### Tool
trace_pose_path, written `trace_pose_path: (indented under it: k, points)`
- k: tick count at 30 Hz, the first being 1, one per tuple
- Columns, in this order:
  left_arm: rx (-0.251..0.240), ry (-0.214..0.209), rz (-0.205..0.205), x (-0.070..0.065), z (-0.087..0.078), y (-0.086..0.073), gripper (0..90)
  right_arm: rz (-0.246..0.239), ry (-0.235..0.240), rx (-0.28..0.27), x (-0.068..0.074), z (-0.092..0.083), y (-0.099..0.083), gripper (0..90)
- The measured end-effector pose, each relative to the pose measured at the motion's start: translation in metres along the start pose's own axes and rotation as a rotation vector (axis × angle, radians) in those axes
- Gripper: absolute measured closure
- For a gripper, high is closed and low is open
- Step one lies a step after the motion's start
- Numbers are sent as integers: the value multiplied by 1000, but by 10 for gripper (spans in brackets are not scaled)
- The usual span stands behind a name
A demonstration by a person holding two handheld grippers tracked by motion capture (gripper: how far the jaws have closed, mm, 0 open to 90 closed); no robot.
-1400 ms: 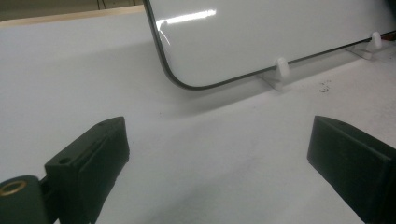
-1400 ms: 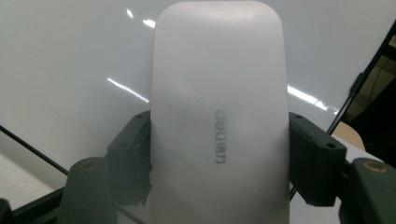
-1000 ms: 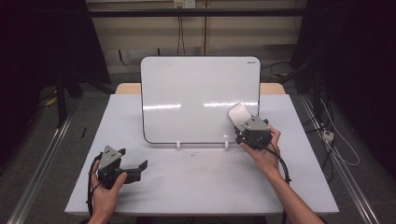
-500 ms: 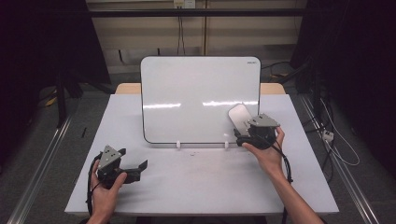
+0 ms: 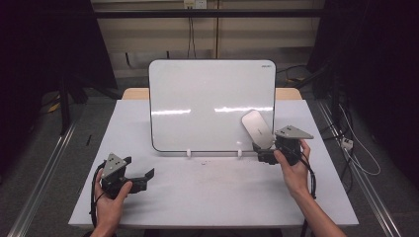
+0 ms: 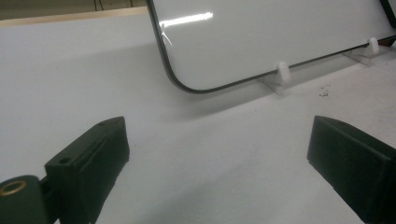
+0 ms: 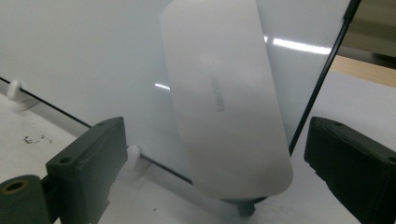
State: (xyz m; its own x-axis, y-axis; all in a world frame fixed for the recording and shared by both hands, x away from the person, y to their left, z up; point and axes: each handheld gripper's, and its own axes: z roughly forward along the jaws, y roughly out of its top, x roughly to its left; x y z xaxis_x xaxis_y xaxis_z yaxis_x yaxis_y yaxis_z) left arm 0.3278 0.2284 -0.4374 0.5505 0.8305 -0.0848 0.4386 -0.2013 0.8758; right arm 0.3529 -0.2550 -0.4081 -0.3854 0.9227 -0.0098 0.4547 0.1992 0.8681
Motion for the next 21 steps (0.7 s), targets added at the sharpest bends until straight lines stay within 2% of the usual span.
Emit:
trace_pose_path:
  k: [5, 10, 11, 14, 21]
  points:
    - [-8, 3, 4, -1, -1, 3, 55, -5, -23, -12, 0, -12, -9, 62]
    - [-1, 9, 16, -6, 2, 2, 55, -11, -77, -27, -1, -25, -20, 81]
    - [3, 10, 28, -6, 1, 3, 56, -7, -80, -28, -2, -28, -22, 82]
    - [-9, 15, 18, -6, 0, 3, 56, 14, -69, -25, -5, -35, -29, 81]
    - [-20, 50, -4, -1, -2, 2, 56, 43, -84, -17, -8, -41, -52, 82]
